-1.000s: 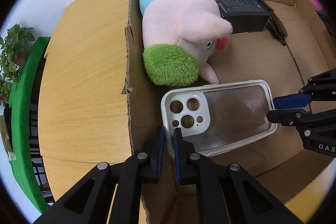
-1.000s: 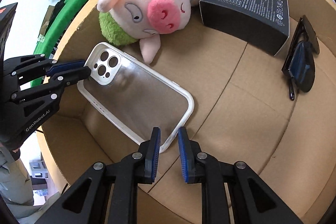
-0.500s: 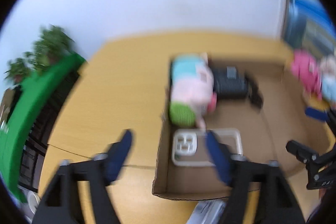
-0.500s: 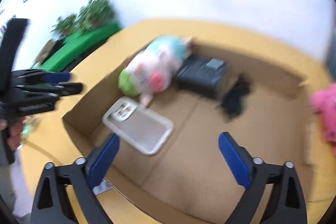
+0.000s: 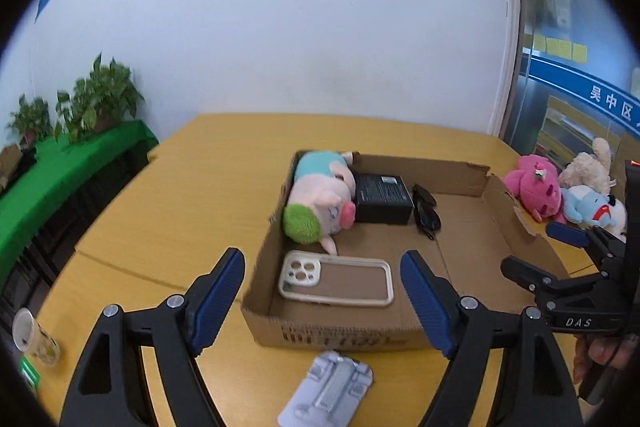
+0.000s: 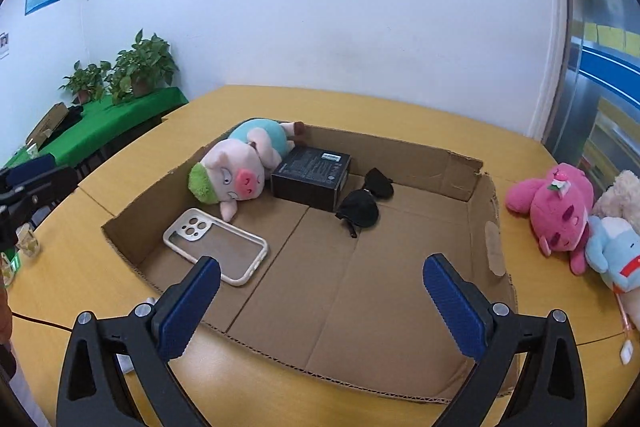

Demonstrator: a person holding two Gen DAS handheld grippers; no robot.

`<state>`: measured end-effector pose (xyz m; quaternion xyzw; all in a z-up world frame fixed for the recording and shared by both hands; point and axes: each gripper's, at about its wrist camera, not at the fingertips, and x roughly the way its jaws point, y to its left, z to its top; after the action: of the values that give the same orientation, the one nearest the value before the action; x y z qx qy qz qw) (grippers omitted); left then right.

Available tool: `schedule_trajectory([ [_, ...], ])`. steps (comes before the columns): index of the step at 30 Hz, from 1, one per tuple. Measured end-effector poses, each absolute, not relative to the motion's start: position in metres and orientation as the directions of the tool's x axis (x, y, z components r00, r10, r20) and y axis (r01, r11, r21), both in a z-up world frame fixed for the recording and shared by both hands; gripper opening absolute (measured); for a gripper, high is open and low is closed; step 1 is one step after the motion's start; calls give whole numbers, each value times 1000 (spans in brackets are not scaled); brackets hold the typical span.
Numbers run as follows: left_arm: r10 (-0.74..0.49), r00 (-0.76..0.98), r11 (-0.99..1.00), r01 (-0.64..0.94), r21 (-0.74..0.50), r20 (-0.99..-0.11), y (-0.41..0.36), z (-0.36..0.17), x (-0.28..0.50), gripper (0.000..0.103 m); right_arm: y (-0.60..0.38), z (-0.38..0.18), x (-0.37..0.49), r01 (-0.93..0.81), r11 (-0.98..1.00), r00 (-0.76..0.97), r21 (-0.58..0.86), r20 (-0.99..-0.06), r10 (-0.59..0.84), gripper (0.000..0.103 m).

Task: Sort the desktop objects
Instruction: 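Move both grippers toward the grey phone stand on the table, then close both grippers on the grey phone stand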

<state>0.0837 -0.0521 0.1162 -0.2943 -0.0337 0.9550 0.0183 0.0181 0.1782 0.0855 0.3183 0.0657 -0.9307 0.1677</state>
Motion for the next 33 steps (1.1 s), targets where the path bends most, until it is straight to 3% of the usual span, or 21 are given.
schedule_trajectory([
  [7, 144, -685, -971, 43, -237, -714, -90, 56, 102, 79, 158, 88, 47, 570, -821, -657, 32, -582, -479, 103],
  [12, 222, -556, -951, 57, -303, -801, -92, 10, 104, 78, 120, 54, 57, 769, -633, -425, 90, -667, -612, 103],
  [18, 258, -415, -948, 68, -312, -873, -84, -34, 90, 55, 103, 26, 51, 779, -597, -315, 190, -705, -636, 103],
  [19, 253, -407, -952, 57, -301, -878, -81, -39, 87, 57, 103, 25, 52, 779, -594, -308, 199, -704, -640, 103],
  [24, 209, -433, -978, -88, -190, -877, -61, -38, 84, 57, 109, 17, 55, 775, -607, -306, 177, -735, -605, 103],
  [33, 358, -384, -875, -456, -163, -851, -9, -36, 90, 56, 150, 0, 71, 720, -659, -291, 218, -767, -571, 103],
])
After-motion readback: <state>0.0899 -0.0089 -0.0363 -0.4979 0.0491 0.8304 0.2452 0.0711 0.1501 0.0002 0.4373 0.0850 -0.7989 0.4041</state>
